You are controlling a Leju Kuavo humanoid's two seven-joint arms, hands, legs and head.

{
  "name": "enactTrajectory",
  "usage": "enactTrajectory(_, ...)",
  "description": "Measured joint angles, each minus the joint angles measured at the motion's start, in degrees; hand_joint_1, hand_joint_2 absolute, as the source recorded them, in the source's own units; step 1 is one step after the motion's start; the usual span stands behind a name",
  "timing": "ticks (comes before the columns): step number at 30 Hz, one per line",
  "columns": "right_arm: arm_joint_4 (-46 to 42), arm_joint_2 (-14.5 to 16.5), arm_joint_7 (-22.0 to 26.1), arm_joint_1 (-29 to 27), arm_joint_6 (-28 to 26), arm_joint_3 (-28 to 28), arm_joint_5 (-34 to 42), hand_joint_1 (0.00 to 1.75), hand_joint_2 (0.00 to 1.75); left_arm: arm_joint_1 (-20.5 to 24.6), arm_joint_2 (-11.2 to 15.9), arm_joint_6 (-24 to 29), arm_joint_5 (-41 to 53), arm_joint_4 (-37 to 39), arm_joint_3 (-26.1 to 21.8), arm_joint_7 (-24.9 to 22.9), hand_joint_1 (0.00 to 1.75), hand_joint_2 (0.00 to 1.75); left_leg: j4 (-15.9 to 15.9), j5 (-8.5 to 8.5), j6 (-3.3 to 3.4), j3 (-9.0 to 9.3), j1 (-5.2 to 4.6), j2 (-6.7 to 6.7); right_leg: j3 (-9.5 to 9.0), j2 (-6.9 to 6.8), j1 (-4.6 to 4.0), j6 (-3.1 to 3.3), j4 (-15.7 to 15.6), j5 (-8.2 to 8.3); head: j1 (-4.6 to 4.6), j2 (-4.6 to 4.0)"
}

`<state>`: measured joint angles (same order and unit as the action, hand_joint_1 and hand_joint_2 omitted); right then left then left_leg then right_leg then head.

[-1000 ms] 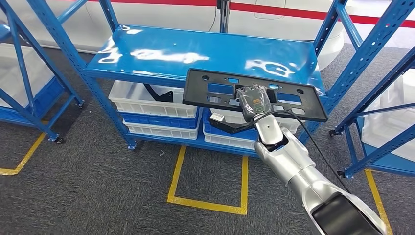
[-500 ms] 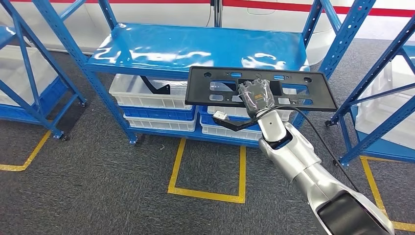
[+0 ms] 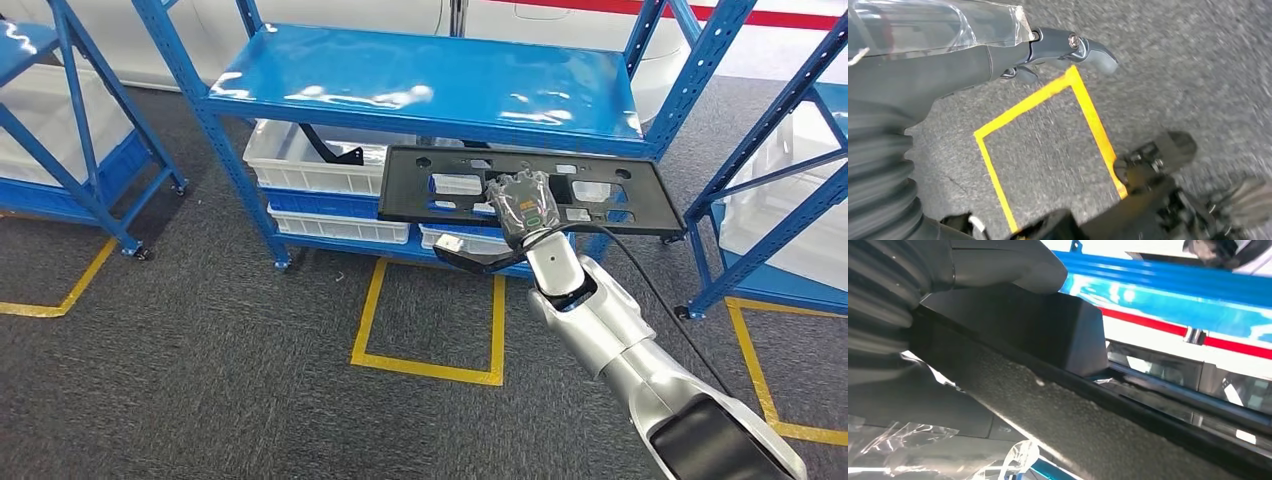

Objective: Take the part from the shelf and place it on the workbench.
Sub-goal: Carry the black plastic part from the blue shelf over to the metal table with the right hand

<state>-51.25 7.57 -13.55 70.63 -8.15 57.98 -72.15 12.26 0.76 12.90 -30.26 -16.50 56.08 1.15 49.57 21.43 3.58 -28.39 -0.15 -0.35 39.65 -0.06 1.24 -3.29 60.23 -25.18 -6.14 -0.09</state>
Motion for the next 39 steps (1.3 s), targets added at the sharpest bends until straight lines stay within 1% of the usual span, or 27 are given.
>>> enactTrajectory(1,0.0,-0.1,0.0,-0.1,0.1,0.0,0.3,1.75,1.75,0.0,0.0,0.0,0.1,0.0,0.0,0.0,0.00,1.75,0.1,-0.65,0.16,-0.80,-0.11,0.03,1.09,0.00,0.00,-0.06,4.7,-2.61,-0.01,0.00)
enactTrajectory(2,0.0,-0.3,0.0,-0.2,0.3,0.1,0.7,1.75,1.75,0.0,0.0,0.0,0.2,0.0,0.0,-0.1,0.00,1.75,0.1,-1.30,0.20,-1.60,-0.21,0.06,1.65,0.00,-0.02,-0.07,8.4,-3.82,-0.01,0.00)
enactTrajectory(3,0.0,-0.4,0.0,-0.4,0.5,0.1,1.1,1.75,1.75,0.0,0.0,-0.1,0.2,0.0,0.0,-0.2,0.00,1.75,0.1,-1.96,0.19,-2.40,-0.29,0.08,1.34,0.00,-0.05,0.01,10.4,-3.55,-0.01,0.00)
enactTrajectory(4,0.0,-0.5,0.0,-0.5,0.7,0.2,1.7,1.75,1.75,0.0,0.0,-0.1,0.2,0.0,0.0,-0.3,0.00,1.75,0.2,-2.60,0.15,-3.16,-0.33,0.10,0.02,0.00,-0.08,0.18,10.3,-2.20,-0.01,0.01)
enactTrajectory(6,0.0,-0.7,0.0,-0.6,0.9,0.3,2.7,1.75,1.75,0.0,0.0,-0.3,0.4,0.0,0.0,-0.6,0.00,1.75,0.2,-3.81,-0.07,-4.43,-0.35,0.09,-5.51,0.03,-0.29,0.84,4.1,0.52,0.01,0.01)
enactTrajectory(8,0.0,-0.7,0.0,-0.3,0.9,0.3,3.7,1.75,1.75,0.0,0.0,-0.4,0.7,0.0,0.0,-0.8,0.00,1.75,0.1,-4.84,-0.55,-5.22,-0.46,0.10,-12.20,0.03,-0.74,1.58,-5.5,-0.03,0.01,0.00)
enactTrajectory(10,0.0,-0.7,0.0,0.1,0.8,0.3,4.3,1.75,1.75,0.1,0.0,-0.6,1.1,0.0,0.0,-1.0,0.00,1.75,-0.1,-5.86,-1.26,-5.74,-0.44,0.16,-14.98,0.02,-1.12,2.10,-10.5,-1.13,-0.01,0.00)
enactTrajectory(12,0.1,-0.9,0.0,0.3,0.8,0.3,4.5,1.75,1.75,0.1,0.0,-0.7,1.4,0.0,0.0,-1.0,0.00,1.75,0.2,-5.83,-1.94,-6.44,-0.32,0.14,-14.40,-0.12,-0.84,2.61,-10.8,-0.39,-0.02,-0.01)
enactTrajectory(13,0.1,-1.0,0.1,0.3,0.8,0.3,4.5,1.75,1.75,0.1,0.0,-0.6,1.5,0.0,0.0,-1.0,0.00,1.75,1.7,-4.35,-2.27,-7.17,-0.20,0.11,-13.97,-0.22,-0.65,2.94,-10.9,0.19,-0.02,-0.01)
enactTrajectory(14,0.1,-1.0,0.1,0.3,0.8,0.3,4.5,1.75,1.75,0.0,0.0,-0.6,1.5,0.0,0.0,-1.0,0.00,1.75,4.6,-1.87,-2.61,-8.36,-0.03,0.09,-13.45,-0.31,-0.46,3.21,-11.0,0.82,-0.03,-0.01)
enactTrajectory(16,0.2,-1.0,0.1,0.3,0.8,0.3,4.6,1.75,1.75,0.0,0.0,-0.6,1.5,0.0,0.0,-1.0,0.00,1.75,13.6,3.77,-3.32,-11.46,0.43,0.10,-12.15,-0.32,-0.51,3.47,-10.9,1.83,-0.03,-0.01)
enactTrajectory(17,0.2,-1.0,0.1,0.3,0.8,0.3,4.6,1.75,1.75,0.0,0.0,-0.6,1.5,0.0,0.0,-1.0,0.00,1.75,17.7,5.21,-3.64,-12.65,0.59,0.10,-11.51,-0.32,-0.52,3.42,-10.7,2.27,-0.03,-0.02)
enactTrajectory(18,0.2,-1.0,0.1,0.2,0.8,0.3,4.6,1.75,1.75,0.1,0.0,-0.6,1.5,0.0,0.0,-1.1,0.00,1.75,20.0,5.30,-3.90,-12.96,0.74,0.11,-10.89,-0.32,-0.50,3.32,-10.6,2.65,-0.03,-0.02)
enactTrajectory(19,0.2,-1.1,0.1,0.2,0.8,0.3,4.5,1.75,1.75,0.1,0.0,-0.6,1.5,0.0,0.0,-1.1,0.00,1.75,20.0,4.34,-4.09,-12.10,0.88,0.11,-10.32,-0.32,-0.45,3.16,-10.4,2.97,-0.03,-0.02)
enactTrajectory(20,0.2,-1.1,0.0,0.2,0.8,0.3,4.4,1.75,1.75,0.1,0.0,-0.6,1.5,0.0,0.0,-1.2,0.00,1.75,17.3,2.79,-4.20,-9.91,1.00,0.12,-9.84,-0.31,-0.38,2.96,-10.2,3.24,-0.02,-0.02)
enactTrajectory(22,0.2,-1.1,-0.1,0.2,0.7,0.3,4.3,1.75,1.75,0.2,0.0,-0.6,1.6,0.0,0.0,-1.5,0.00,1.75,8.1,0.73,-4.17,-3.69,1.06,0.09,-9.16,-0.31,-0.31,2.42,-10.0,3.68,-0.01,-0.01)
enactTrajectory(24,0.2,-1.1,-0.2,0.3,0.6,0.3,4.3,1.75,1.75,0.3,0.0,-0.7,1.7,0.0,0.0,-1.6,0.00,1.75,1.9,0.75,-3.73,-0.13,0.88,-0.05,-8.58,-0.32,-0.40,1.77,-9.8,4.21,0.00,-0.01)
enactTrajectory(26,0.2,-1.2,-0.4,0.2,0.4,0.3,4.0,1.75,1.75,0.3,0.0,-0.8,1.8,0.0,0.0,-1.8,0.00,1.75,0.8,0.95,-2.99,-0.10,0.69,-0.19,-8.08,-0.34,-0.43,1.17,-9.6,4.67,0.01,-0.01)
enactTrajectory(28,0.2,-1.3,-0.6,0.1,0.3,0.3,3.8,1.75,1.75,0.3,0.0,-0.8,1.9,0.0,0.0,-1.9,0.00,1.75,0.7,0.52,-1.99,-0.56,0.73,-0.27,-7.14,-0.24,-0.24,0.77,-8.0,3.24,0.01,-0.01)
enactTrajectory(29,0.2,-1.3,-0.7,0.1,0.2,0.3,3.7,1.75,1.75,0.3,0.0,-0.7,2.0,0.0,0.0,-1.9,0.00,1.75,0.6,0.20,-1.45,-0.84,0.77,-0.32,-5.95,-0.19,-0.16,0.57,-5.4,1.39,0.01,-0.01)
enactTrajectory(31,0.2,-1.4,-1.0,-0.1,0.2,0.3,3.5,1.75,1.75,0.3,0.1,-0.6,2.2,0.0,0.0,-2.0,0.00,1.75,0.6,-0.39,-0.68,-1.56,0.66,-0.53,-2.20,-0.13,-0.08,0.18,3.5,-3.44,0.01,-0.01)
enactTrajectory(32,0.2,-1.5,-1.1,-0.3,0.1,0.3,3.4,1.75,1.75,0.2,0.1,-0.6,2.4,0.0,0.0,-2.0,0.00,1.75,0.6,-0.65,-0.48,-1.89,0.56,-0.73,-0.52,-0.13,-0.09,0.07,7.7,-5.15,0.00,-0.01)
enactTrajectory(33,0.2,-1.6,-1.2,-0.6,0.1,0.3,3.3,1.75,1.75,0.1,0.0,-0.6,2.5,0.0,0.0,-2.0,0.00,1.75,0.7,-0.91,-0.39,-2.18,0.45,-0.97,0.25,-0.10,-0.10,0.09,10.1,-5.83,0.00,-0.01)
enactTrajectory(34,0.2,-1.7,-1.3,-0.8,0.1,0.3,3.2,1.75,1.75,0.0,0.0,-0.6,2.8,0.0,0.0,-2.1,0.00,1.75,0.7,-1.17,-0.40,-2.42,0.36,-1.32,-0.33,-0.02,-0.13,0.26,9.7,-5.31,0.01,-0.01)
enactTrajectory(35,0.2,-1.8,-1.4,-0.9,0.2,0.3,3.1,1.75,1.75,-0.1,0.0,-0.6,3.0,0.0,0.0,-2.1,0.00,1.75,0.7,-1.42,-0.47,-2.58,0.26,-1.71,-2.19,0.21,-0.21,0.58,6.8,-3.84,0.01,-0.01)
enactTrajectory(37,0.2,-2.0,-1.5,-1.0,0.3,0.3,3.1,1.75,1.75,-0.1,0.0,-0.6,3.6,0.0,0.0,-2.2,0.00,1.75,0.7,-1.88,-0.74,-2.78,0.14,-2.51,-7.83,2.41,-0.44,1.64,-2.5,-0.45,0.02,-0.01)
enactTrajectory(39,0.1,-2.1,-1.5,-0.9,0.5,0.3,3.1,1.75,1.75,0.0,-0.1,-0.8,4.0,0.0,0.0,-2.2,0.00,1.75,0.7,-2.36,-1.26,-3.06,0.21,-3.25,-11.25,4.41,-0.70,2.37,-8.4,1.00,0.02,-0.01)
